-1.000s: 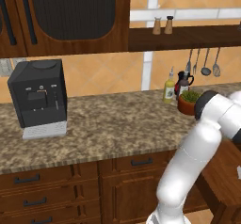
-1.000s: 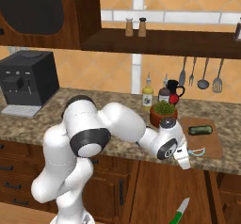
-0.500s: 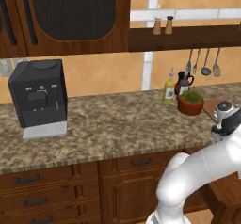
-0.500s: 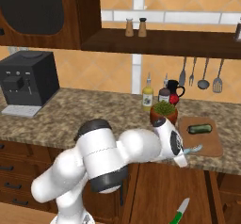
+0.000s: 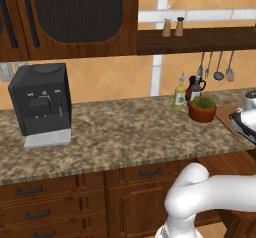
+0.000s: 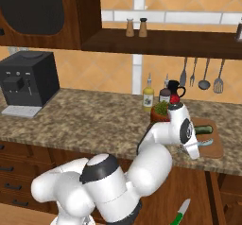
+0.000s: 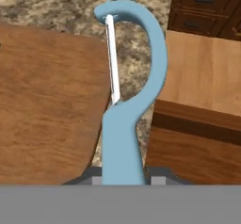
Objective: Place the appropriate cutting tool for cutting the cucumber skin on the cutting board.
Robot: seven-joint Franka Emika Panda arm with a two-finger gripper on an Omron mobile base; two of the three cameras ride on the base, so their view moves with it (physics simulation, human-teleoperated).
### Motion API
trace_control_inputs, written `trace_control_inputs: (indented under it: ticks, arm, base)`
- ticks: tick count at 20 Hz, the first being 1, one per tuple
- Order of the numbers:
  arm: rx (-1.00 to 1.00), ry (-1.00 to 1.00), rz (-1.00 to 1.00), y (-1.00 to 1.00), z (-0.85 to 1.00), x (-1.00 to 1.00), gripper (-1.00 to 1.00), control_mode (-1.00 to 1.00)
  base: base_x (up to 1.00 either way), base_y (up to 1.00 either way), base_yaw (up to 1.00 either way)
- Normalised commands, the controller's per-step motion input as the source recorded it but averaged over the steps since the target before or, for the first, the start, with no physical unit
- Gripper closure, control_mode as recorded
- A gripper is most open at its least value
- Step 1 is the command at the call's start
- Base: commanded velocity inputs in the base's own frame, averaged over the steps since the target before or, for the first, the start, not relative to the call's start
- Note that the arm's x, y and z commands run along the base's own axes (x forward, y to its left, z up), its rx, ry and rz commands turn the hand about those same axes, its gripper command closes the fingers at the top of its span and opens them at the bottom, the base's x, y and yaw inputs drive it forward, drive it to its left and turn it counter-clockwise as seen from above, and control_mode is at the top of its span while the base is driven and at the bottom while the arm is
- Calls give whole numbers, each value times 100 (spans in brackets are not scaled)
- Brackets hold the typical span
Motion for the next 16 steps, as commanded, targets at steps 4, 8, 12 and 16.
trace_control_inputs:
  ticks: [4, 8, 12, 16]
  arm:
    - [20, 18, 0, -16, 20, 41, 100, -100]
    - [19, 3, 0, -4, -25, 30, 100, -100]
    - [13, 0, 0, 0, -37, 52, 100, -100]
    - [11, 0, 0, -20, -55, 31, 100, -100]
  base:
    - [0, 0, 0]
    - [0, 0, 0]
    - [0, 0, 0]
    - [0, 0, 0]
